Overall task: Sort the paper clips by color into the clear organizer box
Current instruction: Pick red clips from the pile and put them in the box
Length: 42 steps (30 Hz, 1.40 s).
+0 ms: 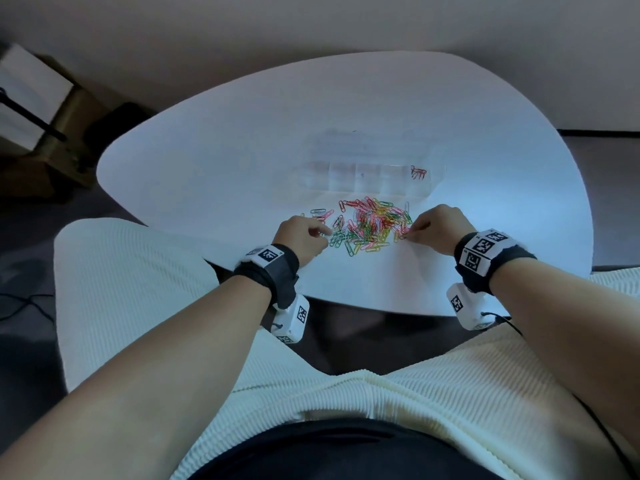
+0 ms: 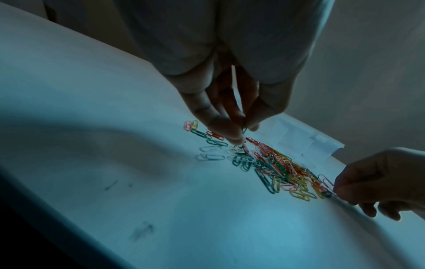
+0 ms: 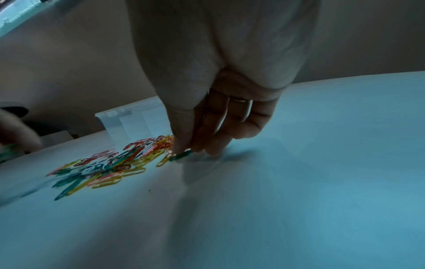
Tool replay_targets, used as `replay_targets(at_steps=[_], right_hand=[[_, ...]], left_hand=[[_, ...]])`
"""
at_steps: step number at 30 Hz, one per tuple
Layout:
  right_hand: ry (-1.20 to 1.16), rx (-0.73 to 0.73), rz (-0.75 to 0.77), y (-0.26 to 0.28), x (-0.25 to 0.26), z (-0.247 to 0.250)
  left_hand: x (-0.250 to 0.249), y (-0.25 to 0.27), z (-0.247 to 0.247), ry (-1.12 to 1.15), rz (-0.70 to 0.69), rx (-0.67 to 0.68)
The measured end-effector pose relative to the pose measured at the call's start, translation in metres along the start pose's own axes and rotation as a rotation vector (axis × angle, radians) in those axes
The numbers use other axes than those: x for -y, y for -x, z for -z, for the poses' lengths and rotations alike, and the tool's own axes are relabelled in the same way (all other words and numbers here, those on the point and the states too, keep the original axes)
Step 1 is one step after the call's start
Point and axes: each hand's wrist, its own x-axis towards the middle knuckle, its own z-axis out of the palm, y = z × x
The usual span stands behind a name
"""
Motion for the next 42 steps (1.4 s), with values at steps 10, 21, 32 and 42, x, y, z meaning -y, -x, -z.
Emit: replay_targets(at_steps=[10, 21, 32, 42], right_hand=[[0.232, -0.035, 0.023, 0.011, 0.005, -0.007], [0.202, -0.09, 0.075, 0.013, 0.005, -0.014], [0.482, -0.091, 0.128, 0.015, 0.018, -0.02], [0.358, 0.004, 0.094, 0.019, 0.018, -0.023]], left_hand=[[-0.001, -0.011, -0.004, -0.055, 0.029, 0.0], [0.004, -0.006, -0.013, -0.454, -0.085, 0.157], [0.007, -0.011, -0.012, -0.518, -0.059, 0.082], [-0.009, -0.026, -0.016, -0.628, -0.193, 0.042]])
